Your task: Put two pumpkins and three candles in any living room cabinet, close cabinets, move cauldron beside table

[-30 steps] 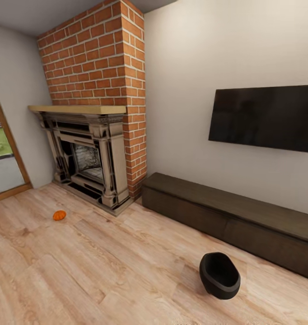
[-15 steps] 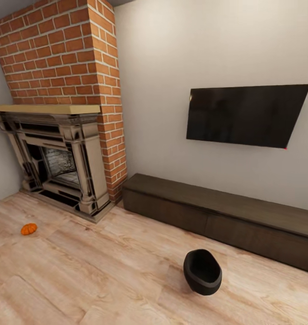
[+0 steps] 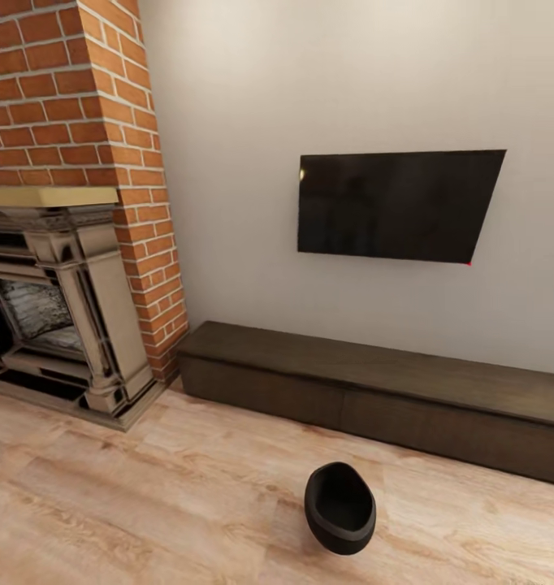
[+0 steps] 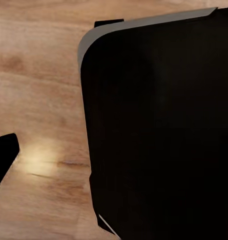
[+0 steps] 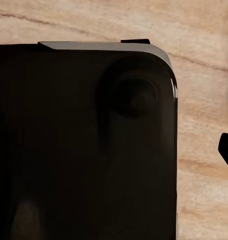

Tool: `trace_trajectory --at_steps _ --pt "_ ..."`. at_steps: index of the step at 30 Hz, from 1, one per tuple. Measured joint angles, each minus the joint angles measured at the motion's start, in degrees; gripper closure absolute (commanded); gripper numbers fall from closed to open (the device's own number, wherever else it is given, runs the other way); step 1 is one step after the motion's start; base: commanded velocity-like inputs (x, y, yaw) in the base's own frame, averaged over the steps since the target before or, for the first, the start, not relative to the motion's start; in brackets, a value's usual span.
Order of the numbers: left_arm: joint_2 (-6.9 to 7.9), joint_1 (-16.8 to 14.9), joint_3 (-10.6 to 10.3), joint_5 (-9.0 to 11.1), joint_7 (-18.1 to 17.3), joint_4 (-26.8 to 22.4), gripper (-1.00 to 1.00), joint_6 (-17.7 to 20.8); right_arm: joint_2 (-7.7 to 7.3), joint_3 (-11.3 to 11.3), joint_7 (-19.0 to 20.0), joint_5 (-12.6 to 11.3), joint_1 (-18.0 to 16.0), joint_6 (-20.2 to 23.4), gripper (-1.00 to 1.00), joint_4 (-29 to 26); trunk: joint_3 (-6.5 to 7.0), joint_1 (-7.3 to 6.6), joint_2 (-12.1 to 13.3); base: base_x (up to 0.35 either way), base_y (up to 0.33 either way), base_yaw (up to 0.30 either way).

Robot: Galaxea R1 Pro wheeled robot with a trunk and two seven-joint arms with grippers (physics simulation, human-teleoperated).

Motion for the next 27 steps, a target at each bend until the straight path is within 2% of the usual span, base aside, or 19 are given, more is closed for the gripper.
trace_trajectory --at_steps 16,21,27 --pt "-0.08 0.0 -0.2 0.0 0.0 0.1 -1.00 -1.1 -0.01 0.0 0.0 0.0 0.0 0.0 -1.00 0.0 -0.43 0.00 0.0 0.334 0.000 -0.282" --pt "-0.08 0.0 -0.3 0.0 0.0 0.1 -1.00 -1.2 -0.01 0.2 0.0 0.2 0.0 0.3 -1.00 0.0 -0.48 0.00 0.0 0.334 0.000 -0.086" --pt "-0.07 0.0 -2.1 0.0 0.1 0.1 -1.00 -1.2 -0.09 0.3 -0.1 0.5 0.0 0.5 -1.00 0.0 -0.48 0.00 0.0 0.335 0.000 -0.006"
